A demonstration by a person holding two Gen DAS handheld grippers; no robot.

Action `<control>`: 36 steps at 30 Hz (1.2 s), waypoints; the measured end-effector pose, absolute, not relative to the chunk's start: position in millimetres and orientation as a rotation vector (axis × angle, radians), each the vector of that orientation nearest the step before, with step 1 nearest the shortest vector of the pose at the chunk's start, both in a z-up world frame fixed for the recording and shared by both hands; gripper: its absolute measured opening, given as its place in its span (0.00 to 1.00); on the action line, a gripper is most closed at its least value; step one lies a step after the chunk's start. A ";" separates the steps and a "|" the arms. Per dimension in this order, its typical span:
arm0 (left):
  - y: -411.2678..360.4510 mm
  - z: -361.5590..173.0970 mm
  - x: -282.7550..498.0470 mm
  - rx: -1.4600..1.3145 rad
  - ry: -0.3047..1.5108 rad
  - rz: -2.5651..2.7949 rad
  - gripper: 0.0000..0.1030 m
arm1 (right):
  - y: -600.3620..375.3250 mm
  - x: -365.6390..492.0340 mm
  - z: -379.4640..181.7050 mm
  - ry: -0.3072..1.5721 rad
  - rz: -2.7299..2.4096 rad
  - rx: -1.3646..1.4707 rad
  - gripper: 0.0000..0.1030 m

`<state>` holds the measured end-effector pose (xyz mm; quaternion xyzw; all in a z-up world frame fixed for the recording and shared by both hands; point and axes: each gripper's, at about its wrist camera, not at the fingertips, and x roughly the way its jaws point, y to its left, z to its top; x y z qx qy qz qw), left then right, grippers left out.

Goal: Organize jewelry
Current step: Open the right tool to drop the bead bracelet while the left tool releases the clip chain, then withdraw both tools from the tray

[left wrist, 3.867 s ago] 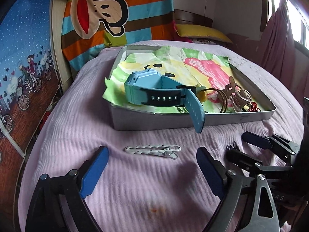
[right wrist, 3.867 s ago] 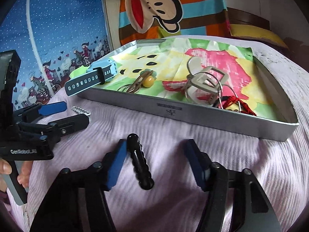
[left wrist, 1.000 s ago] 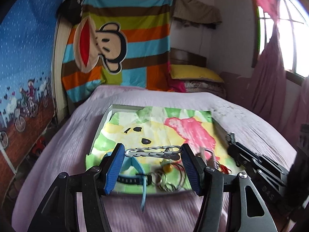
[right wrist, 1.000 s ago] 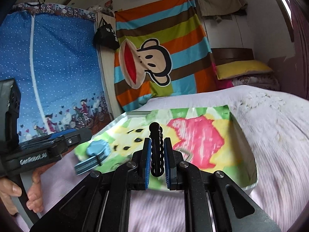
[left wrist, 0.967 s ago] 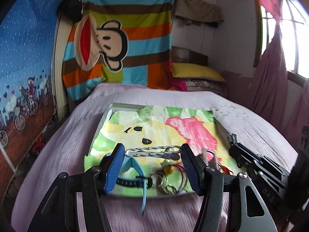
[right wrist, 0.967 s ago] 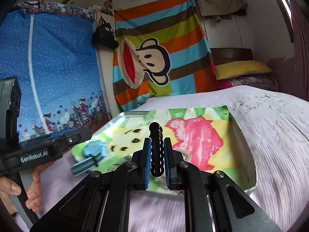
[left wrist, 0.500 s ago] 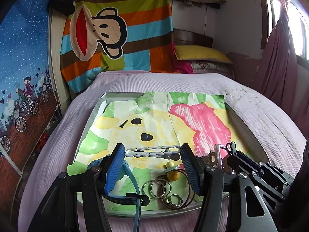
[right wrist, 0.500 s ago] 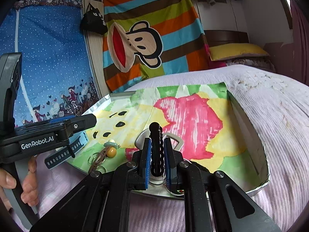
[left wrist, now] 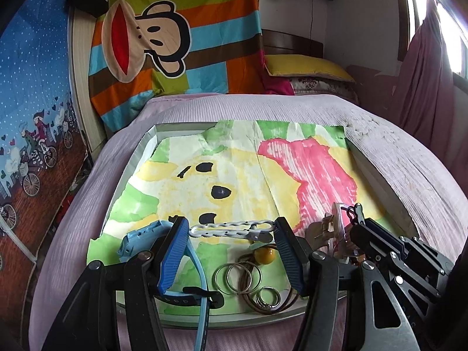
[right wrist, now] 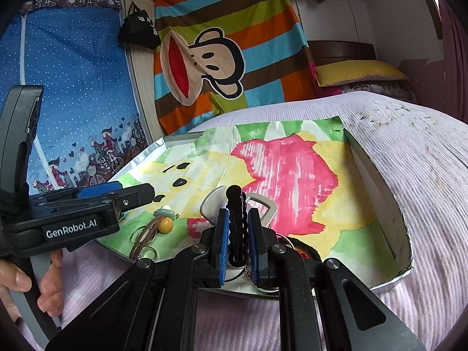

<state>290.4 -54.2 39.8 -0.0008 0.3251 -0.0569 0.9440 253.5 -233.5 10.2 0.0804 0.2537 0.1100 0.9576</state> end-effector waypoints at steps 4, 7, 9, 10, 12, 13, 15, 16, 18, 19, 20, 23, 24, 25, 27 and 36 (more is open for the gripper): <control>-54.4 39.4 288.9 0.005 0.659 -0.122 0.56 | -234.1 253.6 9.8 0.515 0.224 0.166 0.12; -51.1 39.7 287.5 -0.006 0.658 -0.124 0.59 | -234.5 252.8 9.4 0.511 0.223 0.167 0.17; -47.7 39.5 286.4 -0.022 0.656 -0.121 0.62 | -234.9 251.1 9.9 0.504 0.223 0.169 0.24; -45.7 39.5 285.6 -0.031 0.652 -0.122 0.63 | -235.0 250.0 10.5 0.498 0.222 0.168 0.25; -42.3 40.3 282.7 -0.050 0.642 -0.125 0.65 | -235.3 247.3 12.0 0.488 0.221 0.168 0.26; -41.0 40.8 281.3 -0.056 0.636 -0.124 0.67 | -235.2 246.0 12.9 0.483 0.220 0.167 0.26; -37.5 42.9 276.6 -0.073 0.618 -0.125 0.71 | -235.1 242.2 15.1 0.476 0.215 0.161 0.27; -36.0 43.8 274.6 -0.078 0.611 -0.126 0.72 | -235.4 240.7 16.4 0.470 0.212 0.160 0.29; -32.9 46.8 269.0 -0.088 0.591 -0.126 0.73 | -235.2 236.2 19.1 0.452 0.204 0.156 0.37; -31.6 47.9 266.7 -0.092 0.583 -0.124 0.75 | -235.1 233.3 20.8 0.440 0.201 0.155 0.38; -30.2 49.0 264.2 -0.097 0.574 -0.123 0.76 | -235.6 230.9 22.2 0.433 0.199 0.155 0.38; -24.7 52.1 255.3 -0.112 0.547 -0.116 0.80 | -236.0 223.2 25.6 0.412 0.191 0.155 0.47; -22.6 52.4 251.8 -0.117 0.540 -0.108 0.81 | -236.7 220.6 26.7 0.406 0.186 0.157 0.54; -21.1 52.5 249.5 -0.120 0.536 -0.101 0.85 | -237.3 218.1 27.6 0.400 0.182 0.159 0.57; -17.6 51.4 242.3 -0.127 0.523 -0.089 0.90 | -238.0 212.9 29.2 0.387 0.174 0.160 0.67; -5.6 48.0 207.3 -0.120 0.473 -0.048 0.99 | -239.9 182.8 34.7 0.348 0.173 0.173 0.96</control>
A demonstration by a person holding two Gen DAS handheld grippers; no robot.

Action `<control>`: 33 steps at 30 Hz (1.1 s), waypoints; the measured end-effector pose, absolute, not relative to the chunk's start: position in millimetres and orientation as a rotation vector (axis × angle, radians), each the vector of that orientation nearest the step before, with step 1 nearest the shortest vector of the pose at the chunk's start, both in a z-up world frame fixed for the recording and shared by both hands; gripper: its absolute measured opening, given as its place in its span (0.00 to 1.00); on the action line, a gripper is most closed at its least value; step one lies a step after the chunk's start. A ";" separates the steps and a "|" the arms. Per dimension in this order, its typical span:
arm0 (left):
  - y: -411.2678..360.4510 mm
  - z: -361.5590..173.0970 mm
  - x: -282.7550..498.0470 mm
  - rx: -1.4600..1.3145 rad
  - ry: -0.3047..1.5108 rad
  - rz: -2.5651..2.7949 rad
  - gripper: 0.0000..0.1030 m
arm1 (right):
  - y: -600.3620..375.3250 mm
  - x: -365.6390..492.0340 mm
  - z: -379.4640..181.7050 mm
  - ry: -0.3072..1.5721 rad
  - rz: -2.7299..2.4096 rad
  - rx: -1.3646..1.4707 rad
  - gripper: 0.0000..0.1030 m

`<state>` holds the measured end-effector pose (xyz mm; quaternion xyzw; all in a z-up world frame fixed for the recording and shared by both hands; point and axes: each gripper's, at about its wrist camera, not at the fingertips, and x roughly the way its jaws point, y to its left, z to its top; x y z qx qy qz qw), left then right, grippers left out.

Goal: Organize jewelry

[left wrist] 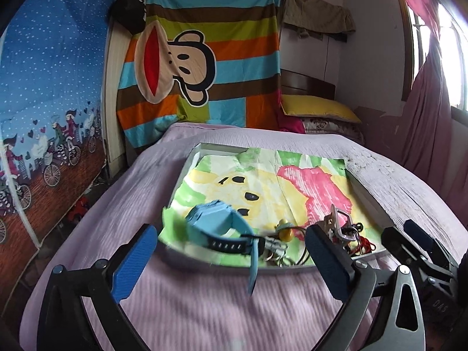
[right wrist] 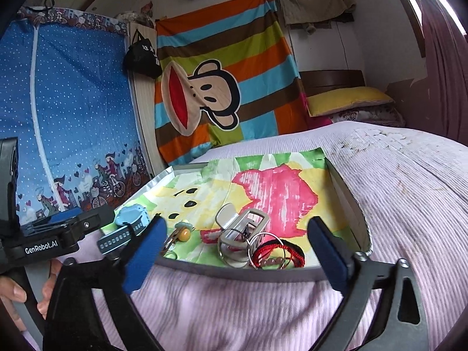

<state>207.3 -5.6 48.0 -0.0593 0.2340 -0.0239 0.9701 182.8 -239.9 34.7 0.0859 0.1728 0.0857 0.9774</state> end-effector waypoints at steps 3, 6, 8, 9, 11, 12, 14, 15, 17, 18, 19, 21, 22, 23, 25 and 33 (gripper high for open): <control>-1.5 46.4 190.2 -0.120 0.449 -0.035 0.99 | -239.3 169.9 37.8 0.330 0.167 0.168 0.98; 2.6 48.3 174.5 -0.125 0.425 -0.027 1.00 | -237.2 159.1 42.3 0.331 0.169 0.154 0.98; 5.2 50.7 163.5 -0.132 0.405 -0.022 1.00 | -234.7 150.9 45.1 0.331 0.169 0.142 0.98; 6.3 52.2 156.0 -0.133 0.392 -0.020 1.00 | -233.0 146.2 46.3 0.329 0.169 0.137 0.98; 7.3 53.6 145.9 -0.132 0.378 -0.014 1.00 | -229.9 135.3 48.8 0.325 0.173 0.124 0.98; 7.5 53.6 140.4 -0.129 0.373 -0.012 1.00 | -228.6 131.9 50.0 0.323 0.173 0.118 0.98; 7.7 53.0 127.1 -0.120 0.363 -0.004 1.00 | -225.0 119.6 52.7 0.313 0.176 0.103 0.98; 8.0 52.4 121.1 -0.119 0.358 -0.001 1.00 | -224.0 114.6 53.5 0.309 0.176 0.099 0.98; 8.1 50.7 109.9 -0.118 0.349 0.006 1.00 | -223.4 103.2 54.2 0.300 0.173 0.095 0.98; 8.6 49.7 103.9 -0.118 0.343 0.009 1.00 | -223.4 96.5 53.7 0.294 0.169 0.096 0.98; 8.9 48.2 96.8 -0.114 0.336 0.013 1.00 | -224.1 89.8 52.8 0.289 0.166 0.099 0.98; 9.0 46.2 86.4 -0.108 0.329 0.019 1.00 | -226.5 79.8 51.0 0.284 0.154 0.102 0.98; 8.8 45.5 82.9 -0.105 0.324 0.023 1.00 | -227.8 75.1 50.4 0.283 0.148 0.102 0.98; 8.5 44.5 78.2 -0.102 0.317 0.026 1.00 | -229.4 70.0 49.8 0.284 0.144 0.104 0.98; 6.5 42.7 71.1 -0.098 0.310 0.028 1.00 | -231.4 65.2 48.6 0.290 0.138 0.110 0.98; 4.9 26.4 51.4 -0.087 0.299 0.032 1.00 | -233.6 41.7 33.5 0.313 0.109 0.119 0.98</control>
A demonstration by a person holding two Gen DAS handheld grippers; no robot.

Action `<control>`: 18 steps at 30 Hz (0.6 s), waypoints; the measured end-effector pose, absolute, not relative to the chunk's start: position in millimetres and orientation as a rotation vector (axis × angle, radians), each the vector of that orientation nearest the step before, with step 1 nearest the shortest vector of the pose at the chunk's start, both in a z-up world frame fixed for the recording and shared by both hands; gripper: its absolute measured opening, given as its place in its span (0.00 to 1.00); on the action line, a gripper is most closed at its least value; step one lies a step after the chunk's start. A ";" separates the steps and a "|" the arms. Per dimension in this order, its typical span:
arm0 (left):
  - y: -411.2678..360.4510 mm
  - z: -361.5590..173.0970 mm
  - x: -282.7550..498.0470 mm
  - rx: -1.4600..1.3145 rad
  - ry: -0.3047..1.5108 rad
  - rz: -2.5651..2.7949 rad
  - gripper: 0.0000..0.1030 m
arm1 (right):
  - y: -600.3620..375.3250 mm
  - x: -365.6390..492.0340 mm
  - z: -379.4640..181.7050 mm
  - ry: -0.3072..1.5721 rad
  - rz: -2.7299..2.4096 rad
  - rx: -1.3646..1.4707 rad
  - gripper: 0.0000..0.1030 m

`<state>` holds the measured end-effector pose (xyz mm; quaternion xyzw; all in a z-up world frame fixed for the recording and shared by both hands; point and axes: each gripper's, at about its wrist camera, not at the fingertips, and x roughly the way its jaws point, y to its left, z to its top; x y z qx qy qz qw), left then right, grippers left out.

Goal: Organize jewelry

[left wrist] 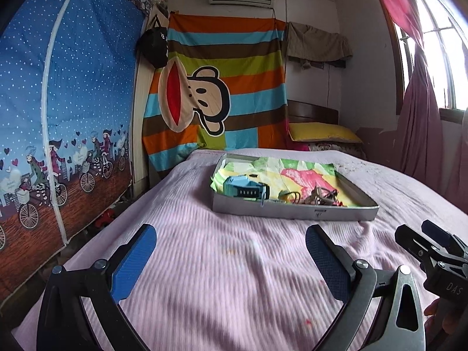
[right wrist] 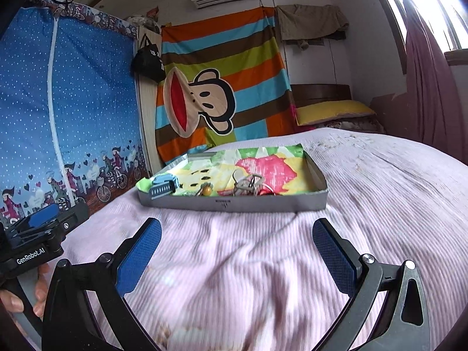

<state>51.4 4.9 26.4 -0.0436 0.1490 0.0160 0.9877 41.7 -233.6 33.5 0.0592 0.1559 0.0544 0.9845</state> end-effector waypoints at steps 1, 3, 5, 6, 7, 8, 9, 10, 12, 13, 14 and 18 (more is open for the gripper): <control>3.8 24.7 49.7 -0.086 0.300 0.031 1.00 | -234.2 40.7 31.4 0.318 0.109 0.119 0.98; 3.4 22.3 47.9 -0.080 0.299 0.037 1.00 | -235.1 40.6 28.4 0.324 0.107 0.126 0.98; 4.5 22.0 46.7 -0.084 0.294 0.039 1.00 | -237.8 40.9 25.9 0.327 0.106 0.137 0.98; 5.6 21.9 46.2 -0.091 0.292 0.040 1.00 | -237.5 41.0 25.5 0.327 0.105 0.140 0.98; 6.8 21.6 45.9 -0.099 0.292 0.041 1.00 | -238.4 41.0 24.5 0.327 0.104 0.143 0.98; 8.1 21.8 46.3 -0.105 0.292 0.041 1.00 | -238.7 41.1 23.7 0.327 0.104 0.144 0.98; 8.6 22.0 46.6 -0.109 0.293 0.042 1.00 | -237.9 41.8 23.5 0.327 0.105 0.144 0.98; 9.0 21.7 46.9 -0.112 0.293 0.043 1.00 | -236.6 42.0 23.4 0.327 0.105 0.143 0.98; 9.3 21.2 47.6 -0.114 0.295 0.042 1.00 | -236.8 42.2 23.4 0.327 0.105 0.142 0.98; 9.1 21.0 47.8 -0.113 0.295 0.043 1.00 | -236.8 42.2 23.1 0.327 0.106 0.139 0.98; 9.5 20.6 47.9 -0.113 0.295 0.043 1.00 | -236.6 42.0 23.0 0.327 0.107 0.135 0.98; 10.1 20.1 48.5 -0.118 0.297 0.043 1.00 | -233.2 41.8 24.3 0.325 0.108 0.126 0.98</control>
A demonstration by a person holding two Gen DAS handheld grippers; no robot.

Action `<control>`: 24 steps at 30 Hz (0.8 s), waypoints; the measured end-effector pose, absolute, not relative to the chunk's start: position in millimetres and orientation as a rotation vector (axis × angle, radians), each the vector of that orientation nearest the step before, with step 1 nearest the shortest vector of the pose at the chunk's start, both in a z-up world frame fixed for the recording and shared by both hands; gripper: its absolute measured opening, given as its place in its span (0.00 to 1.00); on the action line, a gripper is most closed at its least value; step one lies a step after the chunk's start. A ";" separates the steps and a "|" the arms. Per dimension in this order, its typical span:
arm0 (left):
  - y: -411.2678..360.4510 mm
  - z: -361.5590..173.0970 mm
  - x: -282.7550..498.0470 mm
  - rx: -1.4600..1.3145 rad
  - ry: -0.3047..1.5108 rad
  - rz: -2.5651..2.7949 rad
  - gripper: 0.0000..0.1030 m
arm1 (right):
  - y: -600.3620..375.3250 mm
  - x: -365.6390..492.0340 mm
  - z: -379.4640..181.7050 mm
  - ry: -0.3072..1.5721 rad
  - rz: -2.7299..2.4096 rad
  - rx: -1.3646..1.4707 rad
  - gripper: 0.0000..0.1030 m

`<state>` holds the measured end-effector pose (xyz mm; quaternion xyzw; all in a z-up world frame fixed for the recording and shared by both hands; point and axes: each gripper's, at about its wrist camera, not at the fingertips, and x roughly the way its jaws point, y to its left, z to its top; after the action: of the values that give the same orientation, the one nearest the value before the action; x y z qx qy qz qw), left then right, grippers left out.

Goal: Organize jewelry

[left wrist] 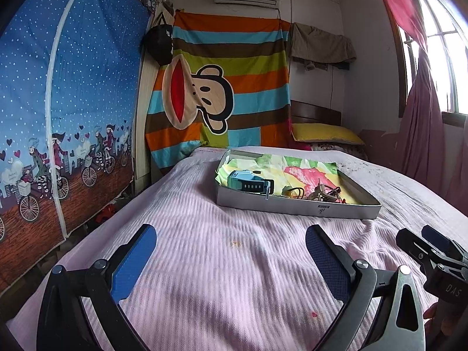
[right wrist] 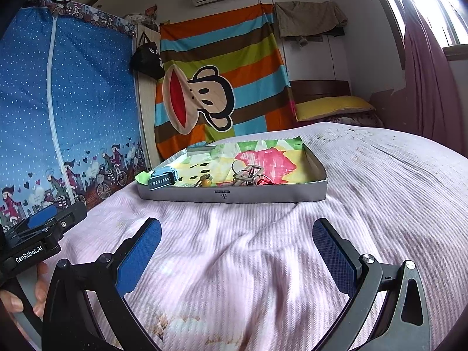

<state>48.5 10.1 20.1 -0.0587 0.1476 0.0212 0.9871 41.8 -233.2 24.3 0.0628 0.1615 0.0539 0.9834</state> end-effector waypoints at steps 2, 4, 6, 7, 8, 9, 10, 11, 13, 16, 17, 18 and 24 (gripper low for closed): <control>10.8 19.5 48.7 -0.122 0.297 0.042 1.00 | -232.6 41.8 24.4 0.325 0.110 0.124 0.98; 11.2 19.3 48.8 -0.123 0.297 0.042 1.00 | -232.2 41.4 25.0 0.324 0.111 0.124 0.98; 11.0 19.4 48.9 -0.121 0.297 0.043 1.00 | -231.7 41.5 25.2 0.325 0.113 0.126 0.98; 11.0 19.4 48.8 -0.119 0.297 0.043 1.00 | -231.9 41.7 25.1 0.325 0.113 0.126 0.98; 11.1 19.4 48.8 -0.119 0.297 0.042 1.00 | -231.1 41.4 25.6 0.325 0.113 0.125 0.98; 10.8 19.4 48.9 -0.121 0.297 0.042 1.00 | -230.6 40.9 26.0 0.324 0.112 0.124 0.98; 11.3 19.4 48.7 -0.121 0.297 0.043 1.00 | -230.7 40.9 26.0 0.323 0.113 0.124 0.98; 11.3 19.3 48.8 -0.123 0.297 0.043 1.00 | -230.8 41.2 25.9 0.322 0.113 0.124 0.98; 10.9 19.2 49.0 -0.125 0.298 0.042 1.00 | -230.3 41.0 26.4 0.322 0.113 0.123 0.98; 11.0 18.8 49.0 -0.123 0.298 0.043 1.00 | -230.1 40.7 26.7 0.322 0.113 0.125 0.98; 11.1 18.8 49.1 -0.123 0.297 0.043 1.00 | -230.0 40.7 26.7 0.322 0.113 0.124 0.98; 11.1 18.8 49.3 -0.123 0.298 0.043 1.00 | -230.0 40.8 26.6 0.320 0.113 0.123 0.98; 11.2 18.1 49.1 -0.120 0.298 0.042 1.00 | -230.0 40.8 26.6 0.320 0.113 0.123 0.98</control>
<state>49.1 11.2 18.1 -0.0595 0.1485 0.0209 0.9869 40.8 -230.0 26.6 0.0611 0.1592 0.0560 0.9838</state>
